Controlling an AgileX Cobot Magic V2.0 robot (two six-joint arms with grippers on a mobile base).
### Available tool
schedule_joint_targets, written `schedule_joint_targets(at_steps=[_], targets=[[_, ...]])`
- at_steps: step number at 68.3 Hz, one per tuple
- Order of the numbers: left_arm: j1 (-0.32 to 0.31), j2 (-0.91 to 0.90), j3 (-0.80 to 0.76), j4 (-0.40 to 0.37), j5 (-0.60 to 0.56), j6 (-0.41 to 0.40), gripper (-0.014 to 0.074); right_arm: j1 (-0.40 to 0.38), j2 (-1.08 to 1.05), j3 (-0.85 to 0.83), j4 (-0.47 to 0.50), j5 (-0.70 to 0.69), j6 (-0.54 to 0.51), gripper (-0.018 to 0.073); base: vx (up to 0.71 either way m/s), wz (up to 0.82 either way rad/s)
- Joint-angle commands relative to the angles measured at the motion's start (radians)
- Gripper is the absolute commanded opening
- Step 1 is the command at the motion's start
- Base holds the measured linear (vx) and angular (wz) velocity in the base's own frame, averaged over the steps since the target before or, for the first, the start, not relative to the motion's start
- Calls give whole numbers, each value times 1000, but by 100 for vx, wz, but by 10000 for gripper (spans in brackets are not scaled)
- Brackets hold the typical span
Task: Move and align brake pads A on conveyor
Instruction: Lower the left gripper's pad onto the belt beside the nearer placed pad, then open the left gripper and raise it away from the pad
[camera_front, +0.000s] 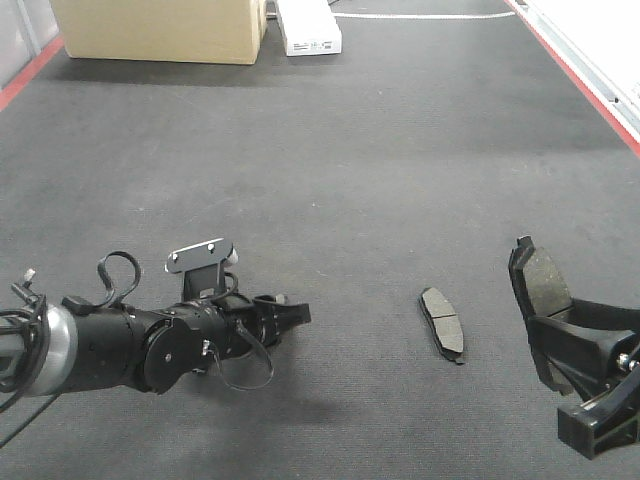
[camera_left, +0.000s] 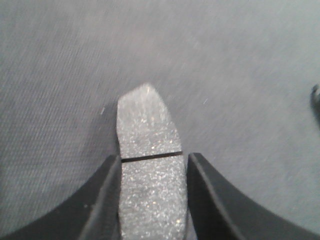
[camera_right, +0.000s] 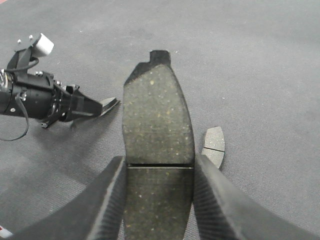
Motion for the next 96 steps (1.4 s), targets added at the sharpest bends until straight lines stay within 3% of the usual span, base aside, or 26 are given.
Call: schedule_joint_targets(at_steps=[1, 24, 34, 43, 50, 57, 66, 85, 96], targets=[[-3, -45, -27, -7, -42, -1, 344, -3, 2, -30, -7, -88, -5, -8, 0, 0], [-10, -117, -27, 1, -118, 6, 433, -3, 2, -30, -7, -88, -5, -8, 0, 0], [-10, -265, -7, 37, -81, 115, 424, -3, 2, -30, -7, -89, -5, -8, 0, 0], [-10, -416, 83, 39, -51, 247, 354, -3, 2, -30, -7, -89, -5, -8, 0, 0], [-10, -556, 178, 38, 38, 365, 234, -3, 2, -30, -7, -89, -5, -8, 0, 0], [-10, -687, 252, 38, 135, 390, 106, -3, 2, -30, -7, -89, -5, -8, 0, 0], [-10, -818, 318, 39, 171, 393, -10, -3, 2, -30, -7, -89, -5, -8, 0, 0], [-10, -1005, 386, 112, 145, 396, -8, -3, 2, -30, -7, -89, -5, -8, 0, 0], [-10, -1037, 386, 116, 164, 396, -8, -3, 2, -30, -7, -89, -5, -8, 0, 0]])
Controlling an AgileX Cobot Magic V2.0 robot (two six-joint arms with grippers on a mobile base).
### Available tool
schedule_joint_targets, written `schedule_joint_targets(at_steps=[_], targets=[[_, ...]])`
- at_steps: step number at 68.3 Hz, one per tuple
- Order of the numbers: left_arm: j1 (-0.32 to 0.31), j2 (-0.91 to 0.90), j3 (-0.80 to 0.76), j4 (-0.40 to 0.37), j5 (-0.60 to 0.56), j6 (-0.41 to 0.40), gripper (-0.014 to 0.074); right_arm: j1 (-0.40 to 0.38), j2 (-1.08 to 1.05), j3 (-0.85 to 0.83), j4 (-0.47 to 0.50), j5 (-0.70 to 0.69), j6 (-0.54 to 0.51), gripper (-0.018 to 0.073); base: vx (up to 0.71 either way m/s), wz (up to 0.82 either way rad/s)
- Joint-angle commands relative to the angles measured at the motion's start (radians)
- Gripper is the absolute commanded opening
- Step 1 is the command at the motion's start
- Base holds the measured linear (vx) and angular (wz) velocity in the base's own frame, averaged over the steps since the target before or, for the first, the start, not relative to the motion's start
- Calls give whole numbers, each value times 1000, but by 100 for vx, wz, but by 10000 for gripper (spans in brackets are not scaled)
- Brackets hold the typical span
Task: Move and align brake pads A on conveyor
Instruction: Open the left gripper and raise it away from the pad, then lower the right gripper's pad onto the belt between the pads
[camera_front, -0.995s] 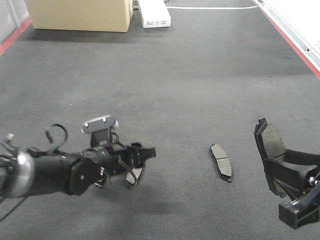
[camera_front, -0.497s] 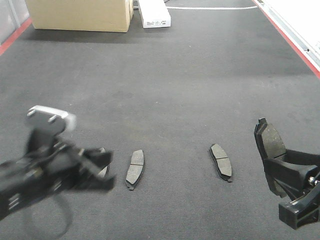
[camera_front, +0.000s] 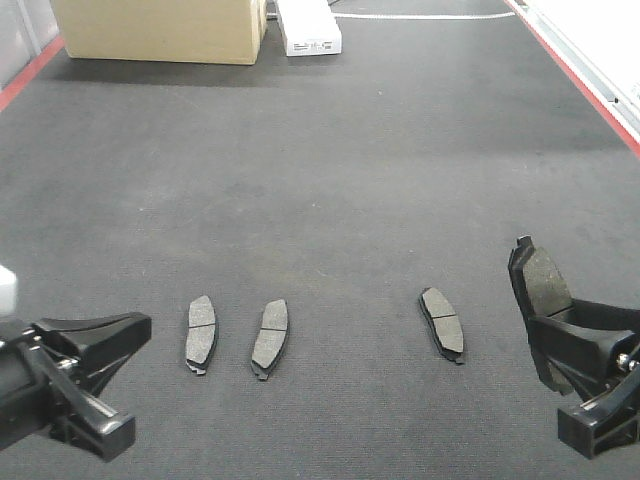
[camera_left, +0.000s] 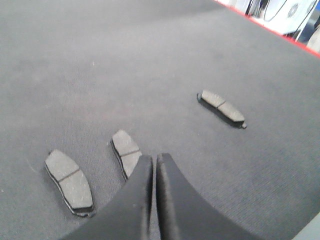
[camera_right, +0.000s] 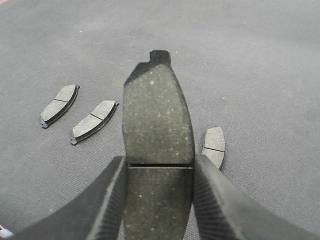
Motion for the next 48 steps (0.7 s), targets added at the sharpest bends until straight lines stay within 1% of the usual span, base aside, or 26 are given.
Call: schedule_joint_targets(at_steps=[1, 14, 21, 29, 33, 37, 43, 48], targets=[[-5, -13, -24, 3, -56, 2, -8, -3, 2, -30, -7, -89, -5, -8, 0, 0], [-5, -10, -24, 3, -56, 2, -6, -3, 2, -30, -7, -91, -5, -8, 0, 0], [-5, -10, -24, 3, -56, 2, -6, -3, 2, -30, -1, -118, -3, -8, 0, 0], [-5, -10, -24, 3, -56, 2, -6, -3, 2, -30, 2, -132, 10, -6, 0, 0], [-5, -10, -24, 3, -56, 2, -6, -3, 11, -30, 22, -132, 32, 0, 0, 0], [-5, -10, -24, 3, -56, 2, -6, -3, 51, -33, 45, -133, 60, 14, 0, 0], [-5, -10, -24, 3, -56, 2, -6, -3, 132, -35, 66, -173, 63, 41, 0, 0], [-5, -10, -24, 3, -56, 2, -6, -3, 232, -43, 107, -212, 63, 60, 0, 0]])
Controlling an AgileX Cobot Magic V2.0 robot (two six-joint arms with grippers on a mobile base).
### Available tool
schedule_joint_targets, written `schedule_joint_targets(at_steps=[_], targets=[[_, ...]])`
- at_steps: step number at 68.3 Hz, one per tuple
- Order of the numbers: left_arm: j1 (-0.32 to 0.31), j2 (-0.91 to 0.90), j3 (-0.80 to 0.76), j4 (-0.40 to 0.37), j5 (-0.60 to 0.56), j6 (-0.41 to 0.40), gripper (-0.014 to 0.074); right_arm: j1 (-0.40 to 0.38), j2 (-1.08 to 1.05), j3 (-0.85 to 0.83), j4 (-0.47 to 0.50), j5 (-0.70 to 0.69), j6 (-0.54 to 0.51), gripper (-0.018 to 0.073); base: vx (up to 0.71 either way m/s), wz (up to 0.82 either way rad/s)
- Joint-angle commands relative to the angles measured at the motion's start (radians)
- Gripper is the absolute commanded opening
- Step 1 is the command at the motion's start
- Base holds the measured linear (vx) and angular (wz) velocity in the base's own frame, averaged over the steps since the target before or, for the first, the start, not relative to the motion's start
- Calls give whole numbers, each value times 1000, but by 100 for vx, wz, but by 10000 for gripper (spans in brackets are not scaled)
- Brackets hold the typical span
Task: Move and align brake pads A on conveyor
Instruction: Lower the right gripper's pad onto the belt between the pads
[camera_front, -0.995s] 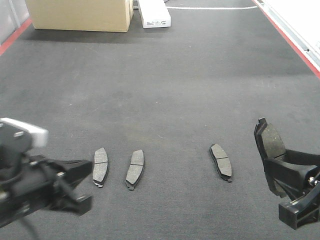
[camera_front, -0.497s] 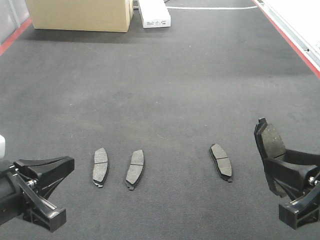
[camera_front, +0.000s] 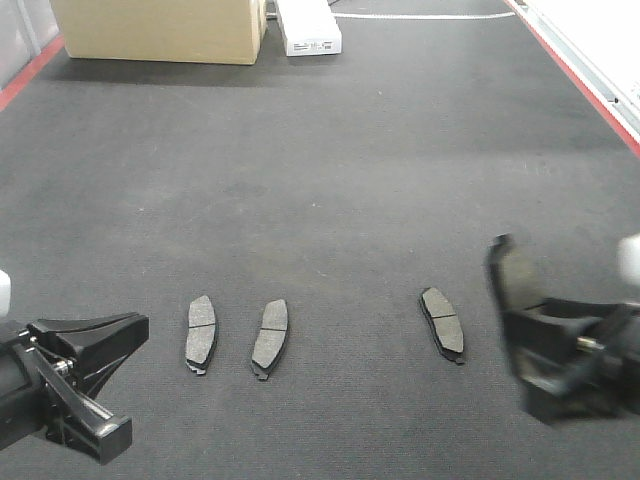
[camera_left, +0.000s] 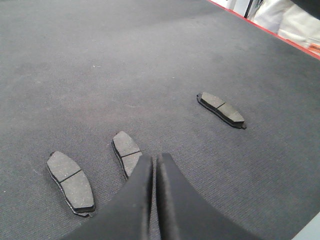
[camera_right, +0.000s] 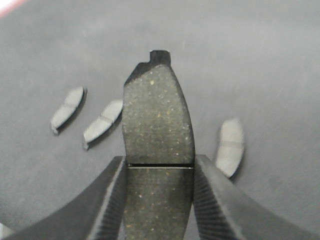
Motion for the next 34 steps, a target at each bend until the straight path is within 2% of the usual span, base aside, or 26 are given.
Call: schedule_joint_targets(at_steps=[1, 15, 34], targets=[[-5, -4, -24, -1, -65, 2, -6, -3, 106, -47, 48, -145, 4, 62, 0, 0], [-5, -4, -24, -1, -65, 2, -6, -3, 450, -190, 159, -164, 4, 81, 0, 0], [-5, -4, -24, -1, -65, 2, -6, -3, 784, -372, 203, -157, 4, 81, 0, 0]])
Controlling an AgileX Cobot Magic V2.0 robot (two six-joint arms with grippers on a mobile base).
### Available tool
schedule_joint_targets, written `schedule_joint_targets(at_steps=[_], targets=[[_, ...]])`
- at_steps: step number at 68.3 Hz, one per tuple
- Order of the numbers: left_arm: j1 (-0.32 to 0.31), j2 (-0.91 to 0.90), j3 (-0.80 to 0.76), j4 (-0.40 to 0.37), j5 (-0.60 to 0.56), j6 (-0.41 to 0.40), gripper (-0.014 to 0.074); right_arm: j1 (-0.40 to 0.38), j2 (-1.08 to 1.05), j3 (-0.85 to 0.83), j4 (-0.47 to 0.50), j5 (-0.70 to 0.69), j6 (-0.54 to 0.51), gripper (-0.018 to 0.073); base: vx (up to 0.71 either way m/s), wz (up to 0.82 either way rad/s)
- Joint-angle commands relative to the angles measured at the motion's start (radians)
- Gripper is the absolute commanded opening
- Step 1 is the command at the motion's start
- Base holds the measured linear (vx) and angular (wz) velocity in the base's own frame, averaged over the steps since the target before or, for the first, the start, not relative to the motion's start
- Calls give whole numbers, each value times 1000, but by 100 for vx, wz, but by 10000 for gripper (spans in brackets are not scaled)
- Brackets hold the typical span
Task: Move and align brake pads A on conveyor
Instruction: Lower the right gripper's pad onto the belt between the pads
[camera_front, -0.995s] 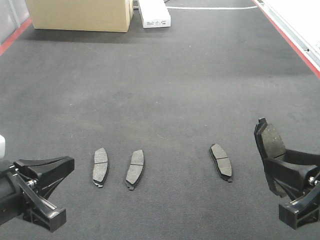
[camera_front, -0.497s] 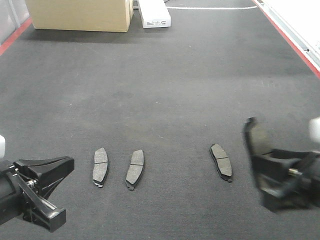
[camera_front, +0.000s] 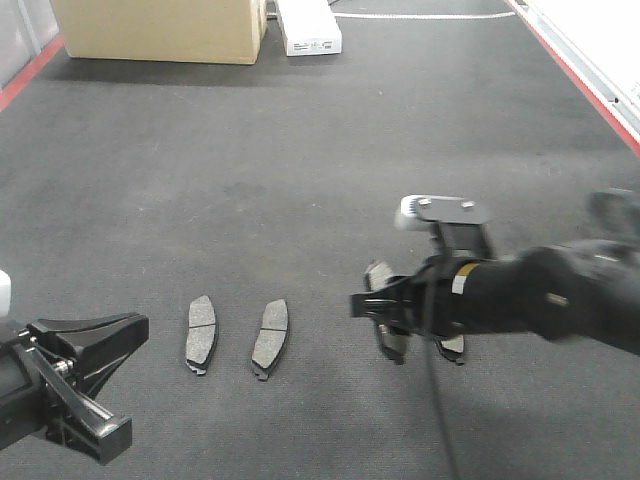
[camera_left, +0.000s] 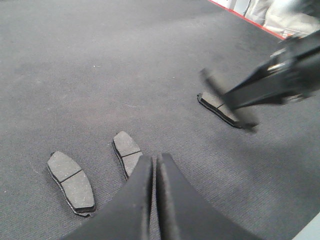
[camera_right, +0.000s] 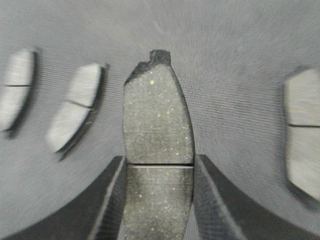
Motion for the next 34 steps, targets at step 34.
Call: schedule_joint_targets(at_steps=[34], targets=[[-5, -4, -24, -2, -66, 0, -6, -4, 256, -192, 88, -106, 2, 198, 0, 0]])
